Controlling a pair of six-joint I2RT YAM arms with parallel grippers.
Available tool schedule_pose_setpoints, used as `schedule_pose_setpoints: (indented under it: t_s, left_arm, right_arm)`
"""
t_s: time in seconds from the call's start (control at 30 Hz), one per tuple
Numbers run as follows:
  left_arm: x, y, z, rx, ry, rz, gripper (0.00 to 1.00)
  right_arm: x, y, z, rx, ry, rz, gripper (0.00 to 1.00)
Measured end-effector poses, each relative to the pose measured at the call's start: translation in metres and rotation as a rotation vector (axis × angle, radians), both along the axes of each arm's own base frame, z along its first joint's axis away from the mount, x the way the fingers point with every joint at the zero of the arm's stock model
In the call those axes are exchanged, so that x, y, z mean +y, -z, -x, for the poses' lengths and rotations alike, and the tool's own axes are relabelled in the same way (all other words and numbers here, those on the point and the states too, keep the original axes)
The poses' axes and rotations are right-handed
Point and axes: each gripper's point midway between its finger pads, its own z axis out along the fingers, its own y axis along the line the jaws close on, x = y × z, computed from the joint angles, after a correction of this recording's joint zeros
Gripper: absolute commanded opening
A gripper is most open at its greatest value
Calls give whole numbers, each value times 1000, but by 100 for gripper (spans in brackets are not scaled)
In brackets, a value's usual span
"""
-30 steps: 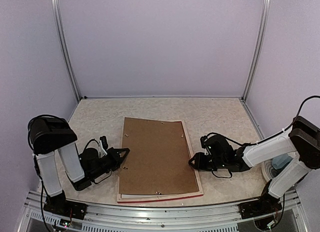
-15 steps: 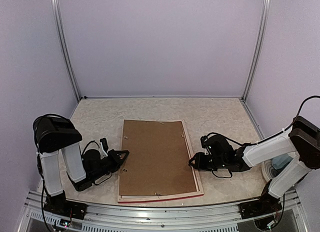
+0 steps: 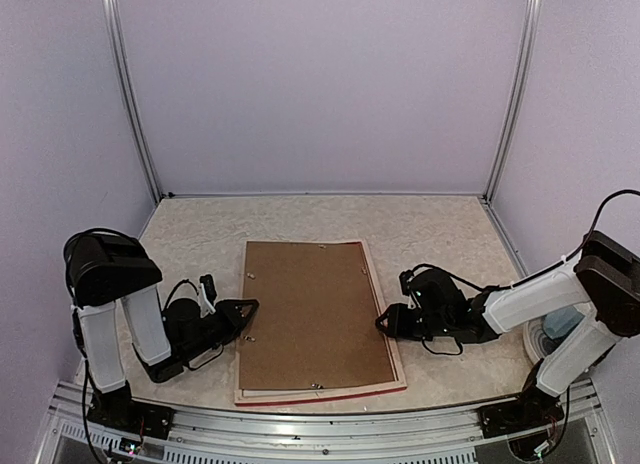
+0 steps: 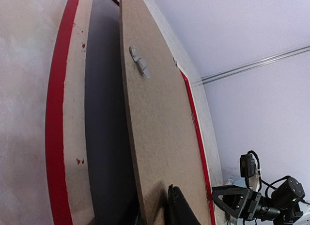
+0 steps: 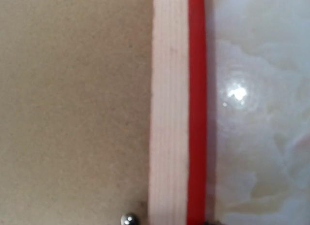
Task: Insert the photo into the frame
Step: Place the backboard on the frame body.
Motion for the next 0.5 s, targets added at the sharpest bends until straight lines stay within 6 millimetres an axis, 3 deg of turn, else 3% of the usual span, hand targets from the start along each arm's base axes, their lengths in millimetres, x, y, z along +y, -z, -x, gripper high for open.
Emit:
schedule_pose_setpoints:
  t_s: [0.5]
  left_arm:
    - [0, -16, 0, -72, 13, -21, 49]
  right_arm:
    - [7, -1, -1, -1, -14, -24, 41]
